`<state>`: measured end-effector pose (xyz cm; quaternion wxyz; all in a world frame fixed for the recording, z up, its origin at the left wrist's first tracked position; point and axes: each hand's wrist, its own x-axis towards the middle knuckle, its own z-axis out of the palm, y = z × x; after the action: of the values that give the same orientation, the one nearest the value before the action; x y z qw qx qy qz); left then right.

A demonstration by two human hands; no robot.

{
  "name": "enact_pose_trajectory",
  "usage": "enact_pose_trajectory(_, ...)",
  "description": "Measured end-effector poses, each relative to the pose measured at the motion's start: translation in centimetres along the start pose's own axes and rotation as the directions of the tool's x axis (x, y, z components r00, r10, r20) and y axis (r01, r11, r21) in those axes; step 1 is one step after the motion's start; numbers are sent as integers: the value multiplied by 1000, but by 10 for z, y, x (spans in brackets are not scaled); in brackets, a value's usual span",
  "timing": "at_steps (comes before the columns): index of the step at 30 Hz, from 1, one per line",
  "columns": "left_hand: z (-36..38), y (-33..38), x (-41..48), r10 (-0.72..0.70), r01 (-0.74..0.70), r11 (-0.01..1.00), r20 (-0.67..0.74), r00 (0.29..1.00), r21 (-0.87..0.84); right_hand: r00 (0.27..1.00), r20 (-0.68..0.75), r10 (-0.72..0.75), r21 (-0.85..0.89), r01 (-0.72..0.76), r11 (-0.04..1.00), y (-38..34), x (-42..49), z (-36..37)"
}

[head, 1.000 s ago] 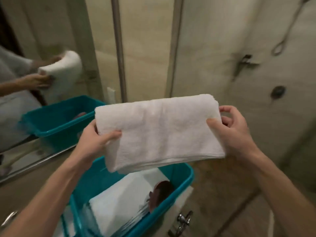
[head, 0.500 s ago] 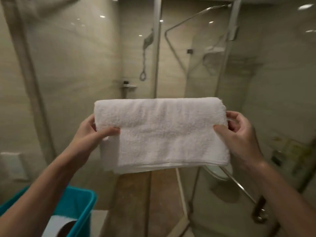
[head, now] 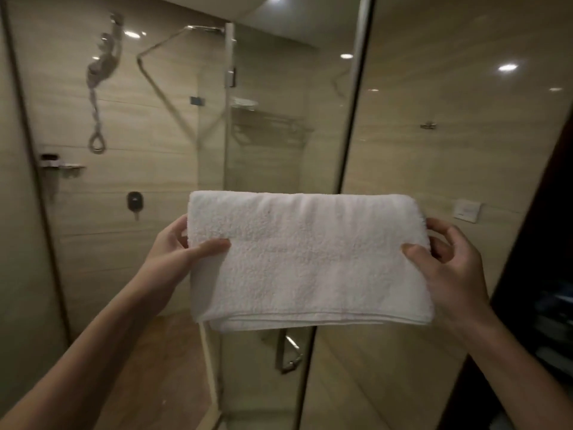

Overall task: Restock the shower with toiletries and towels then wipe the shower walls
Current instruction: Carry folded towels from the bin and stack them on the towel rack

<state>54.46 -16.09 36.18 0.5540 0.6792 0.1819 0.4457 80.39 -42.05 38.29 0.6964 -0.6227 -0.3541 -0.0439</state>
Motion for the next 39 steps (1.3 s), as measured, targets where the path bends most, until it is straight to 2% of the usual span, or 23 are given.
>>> enact_pose_trajectory(9,176,-13,20,15,-5,998,181,983,-59,965,-218,144,0,-148,989,48,21,-147)
enact_pose_trajectory(18,319,-33,68,-59,98,991,353,934,-93,829,-483,282,55,-293,954,95,45,-240)
enact_pose_trajectory(23,394,-64,104,-118,173,981,438,891,-89,768,-576,279,-7,-346,938,126,78,-285)
enact_pose_trajectory(32,506,-112,225,-102,194,968,457,883,-161,854,-494,167,-235,-315,919,178,210,-325)
enact_pose_trajectory(39,539,-154,313,-110,201,963,414,903,-182,883,-461,91,-234,-220,947,233,314,-316)
